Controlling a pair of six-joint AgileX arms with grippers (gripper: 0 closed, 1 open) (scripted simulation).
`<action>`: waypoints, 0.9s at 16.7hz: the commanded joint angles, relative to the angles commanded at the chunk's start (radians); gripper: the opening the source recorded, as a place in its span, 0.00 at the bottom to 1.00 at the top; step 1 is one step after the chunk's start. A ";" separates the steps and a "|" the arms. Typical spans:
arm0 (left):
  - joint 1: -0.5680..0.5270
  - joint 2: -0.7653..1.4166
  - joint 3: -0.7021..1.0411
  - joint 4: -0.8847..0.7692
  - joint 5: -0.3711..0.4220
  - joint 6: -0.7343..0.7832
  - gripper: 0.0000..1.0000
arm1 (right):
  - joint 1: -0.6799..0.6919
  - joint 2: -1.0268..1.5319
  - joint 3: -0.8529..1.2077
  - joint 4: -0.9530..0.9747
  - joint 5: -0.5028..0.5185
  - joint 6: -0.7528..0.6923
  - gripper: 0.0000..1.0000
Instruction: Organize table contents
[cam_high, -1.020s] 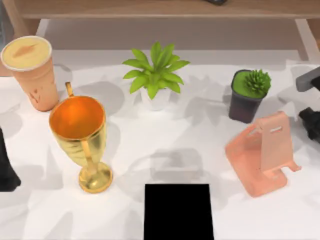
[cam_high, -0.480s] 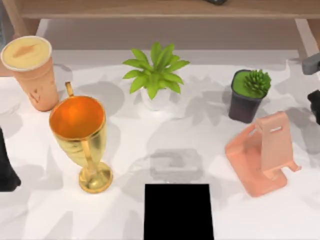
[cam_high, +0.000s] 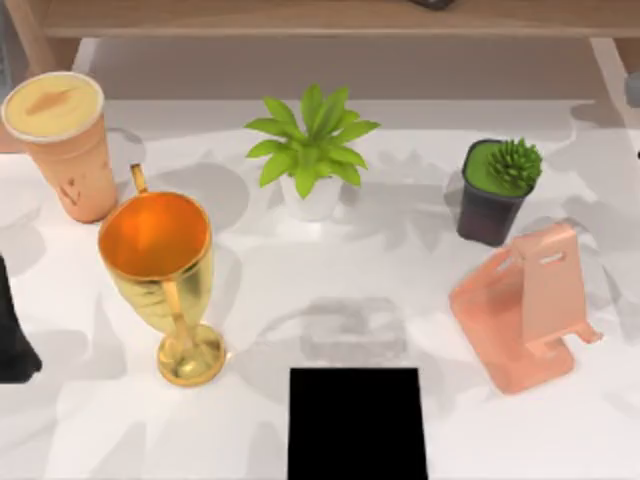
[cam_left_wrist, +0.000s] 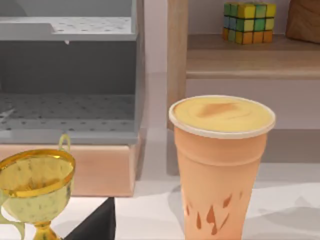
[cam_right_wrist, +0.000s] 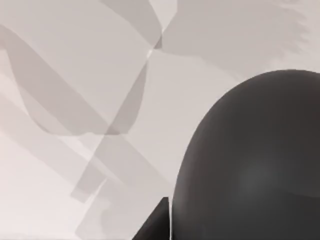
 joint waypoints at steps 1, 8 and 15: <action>0.000 0.000 0.000 0.000 0.000 0.000 1.00 | 0.002 0.003 -0.002 0.002 0.000 0.002 0.00; 0.000 0.000 0.000 0.000 0.000 0.000 1.00 | 0.088 -0.055 0.059 0.012 0.028 -0.102 0.00; 0.000 0.000 0.000 0.000 0.000 0.000 1.00 | 0.268 -0.203 0.114 0.062 0.065 -0.327 0.00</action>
